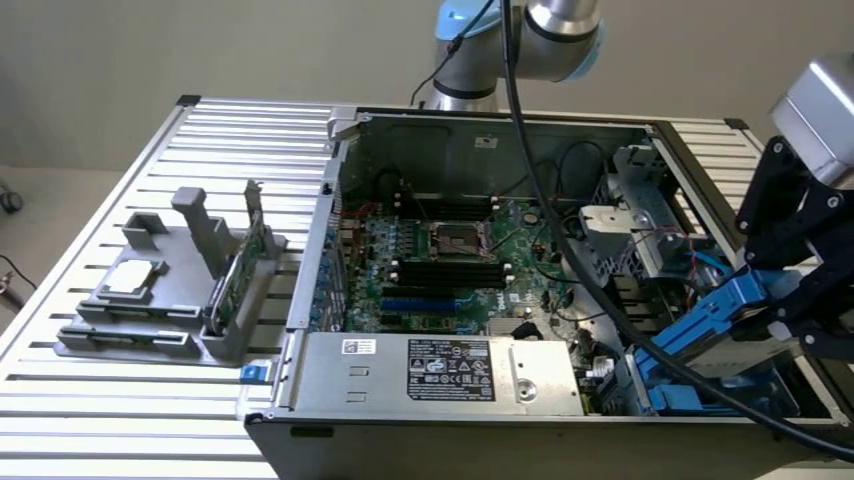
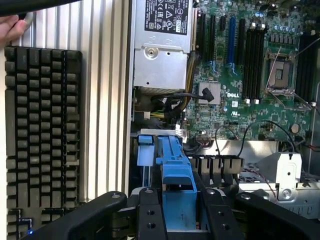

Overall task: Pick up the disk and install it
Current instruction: 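Insert the disk into the insertion slot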

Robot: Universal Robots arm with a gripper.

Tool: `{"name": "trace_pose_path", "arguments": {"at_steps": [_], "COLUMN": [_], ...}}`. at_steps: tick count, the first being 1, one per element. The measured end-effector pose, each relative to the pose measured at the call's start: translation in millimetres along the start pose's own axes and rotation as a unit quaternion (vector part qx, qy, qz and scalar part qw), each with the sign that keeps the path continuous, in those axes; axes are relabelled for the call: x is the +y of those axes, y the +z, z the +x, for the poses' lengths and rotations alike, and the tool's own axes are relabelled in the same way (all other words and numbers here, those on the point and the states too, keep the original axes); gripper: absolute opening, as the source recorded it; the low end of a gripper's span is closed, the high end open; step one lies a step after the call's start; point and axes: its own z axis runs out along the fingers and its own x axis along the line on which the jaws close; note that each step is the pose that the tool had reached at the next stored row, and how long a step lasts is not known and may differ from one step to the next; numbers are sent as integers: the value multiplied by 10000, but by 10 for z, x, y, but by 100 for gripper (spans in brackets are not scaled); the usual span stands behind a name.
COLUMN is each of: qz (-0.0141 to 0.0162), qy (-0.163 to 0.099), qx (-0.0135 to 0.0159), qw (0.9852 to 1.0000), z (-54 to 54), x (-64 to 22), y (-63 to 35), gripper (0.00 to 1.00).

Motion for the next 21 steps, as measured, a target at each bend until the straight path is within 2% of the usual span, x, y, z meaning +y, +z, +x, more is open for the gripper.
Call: {"name": "trace_pose_path", "arguments": {"at_steps": [8, 12, 13, 21], "qz": [-7, -11, -11, -24], "qy": [-53, -71, -75, -157], "qx": [-14, -14, -14, -13], "qw": [10000, 10000, 10000, 9999], "z": [8, 5, 4, -11], "x": [-1, -2, -2, -1], "y": [65, 71, 71, 72], "gripper": [33, 34, 41, 41]}}
